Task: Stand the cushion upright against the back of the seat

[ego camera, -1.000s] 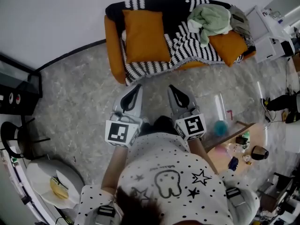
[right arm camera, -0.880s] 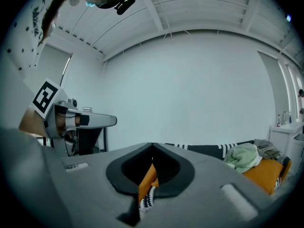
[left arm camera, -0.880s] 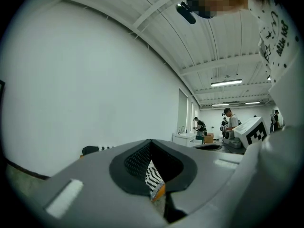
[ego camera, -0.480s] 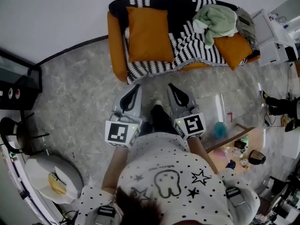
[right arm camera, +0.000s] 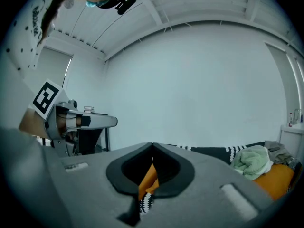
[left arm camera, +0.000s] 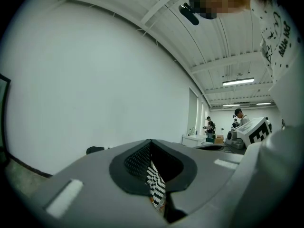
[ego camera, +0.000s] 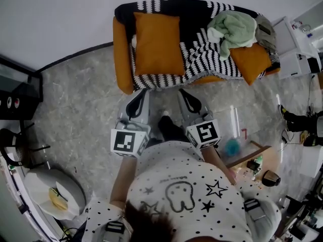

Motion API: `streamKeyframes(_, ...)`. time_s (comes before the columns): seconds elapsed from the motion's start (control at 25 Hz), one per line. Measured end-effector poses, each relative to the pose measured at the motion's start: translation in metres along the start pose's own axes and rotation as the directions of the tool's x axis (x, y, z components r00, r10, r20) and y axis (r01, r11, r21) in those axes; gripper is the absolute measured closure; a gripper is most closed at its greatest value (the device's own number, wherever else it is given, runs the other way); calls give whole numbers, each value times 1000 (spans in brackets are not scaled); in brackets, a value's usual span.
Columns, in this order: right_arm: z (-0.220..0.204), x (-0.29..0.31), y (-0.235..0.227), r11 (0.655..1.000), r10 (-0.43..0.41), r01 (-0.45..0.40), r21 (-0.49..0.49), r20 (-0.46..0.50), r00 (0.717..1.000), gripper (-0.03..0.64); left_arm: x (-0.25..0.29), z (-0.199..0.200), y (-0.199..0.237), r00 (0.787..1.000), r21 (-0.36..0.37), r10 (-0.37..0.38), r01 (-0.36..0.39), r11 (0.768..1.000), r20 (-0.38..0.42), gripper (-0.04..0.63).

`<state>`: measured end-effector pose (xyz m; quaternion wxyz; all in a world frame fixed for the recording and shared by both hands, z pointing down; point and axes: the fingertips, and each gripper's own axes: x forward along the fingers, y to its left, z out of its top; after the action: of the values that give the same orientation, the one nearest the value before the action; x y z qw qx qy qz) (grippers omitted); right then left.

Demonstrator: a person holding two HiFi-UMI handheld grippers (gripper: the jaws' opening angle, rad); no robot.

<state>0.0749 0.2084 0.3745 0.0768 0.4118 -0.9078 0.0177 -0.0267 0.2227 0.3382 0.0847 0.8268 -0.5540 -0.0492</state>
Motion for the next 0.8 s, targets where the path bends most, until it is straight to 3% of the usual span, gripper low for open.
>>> streamKeyframes(0.4, 1, 32, -64, 999, 44, -44, 9, 0, 999, 621, 65, 5, 1, 998, 0, 57, -57, 998, 6, 600)
streamKeyframes(0.8, -4, 43, -99, 996, 76, -75, 38, -6, 997, 621, 95, 6, -3, 996, 9, 92, -92, 996, 12, 600)
